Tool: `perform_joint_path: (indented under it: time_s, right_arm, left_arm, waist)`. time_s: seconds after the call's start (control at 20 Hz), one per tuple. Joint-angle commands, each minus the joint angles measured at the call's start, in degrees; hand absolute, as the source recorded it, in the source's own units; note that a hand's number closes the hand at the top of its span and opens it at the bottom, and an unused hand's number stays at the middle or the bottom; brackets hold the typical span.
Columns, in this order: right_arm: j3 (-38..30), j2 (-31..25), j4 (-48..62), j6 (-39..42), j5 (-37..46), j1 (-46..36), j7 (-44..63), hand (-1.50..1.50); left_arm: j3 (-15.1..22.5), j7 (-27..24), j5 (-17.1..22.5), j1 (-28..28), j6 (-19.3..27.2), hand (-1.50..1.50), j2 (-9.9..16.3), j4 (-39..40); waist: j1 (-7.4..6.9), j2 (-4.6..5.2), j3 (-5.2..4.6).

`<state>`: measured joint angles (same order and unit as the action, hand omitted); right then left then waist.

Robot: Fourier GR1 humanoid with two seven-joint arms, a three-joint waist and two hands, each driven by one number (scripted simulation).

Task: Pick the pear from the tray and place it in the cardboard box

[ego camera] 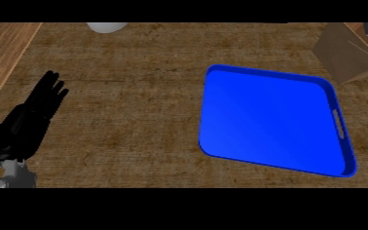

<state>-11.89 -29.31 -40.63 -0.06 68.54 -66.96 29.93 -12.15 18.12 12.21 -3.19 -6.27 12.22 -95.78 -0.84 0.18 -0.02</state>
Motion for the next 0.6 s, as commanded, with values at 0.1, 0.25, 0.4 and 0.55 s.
perform_joint_path:
  time_s: [0.1, 0.25, 0.4, 0.55]
  right_arm:
    - [-1.8, -4.0, 9.1, -5.0, 0.0, -2.4, -6.2, 1.5]
    - [-3.0, -4.3, 12.9, -10.9, -0.4, 0.9, -10.1, 1.5]
    - [-5.7, -6.1, 16.6, -15.0, -2.5, 3.3, -15.2, 1.5]
    - [-6.3, -6.3, 21.3, -18.1, -2.2, 4.0, -16.8, 1.5]
  left_arm:
    - [0.1, -2.4, 0.3, 1.2, -2.0, 0.0, -0.2, 1.2]
    - [1.2, -0.9, -1.3, 0.8, 0.5, 0.0, -1.6, -0.5]
    - [-0.3, -2.1, -0.3, -0.7, -0.8, 0.0, -0.4, 1.9]
    - [1.3, -0.2, -1.1, -4.2, 0.1, 0.0, -0.8, 3.5]
  waist:
    - [-0.78, 0.35, 0.01]
    - [-0.82, 0.4, 0.05]
    - [-0.95, 0.64, 0.07]
    - [-1.44, 1.05, 0.12]
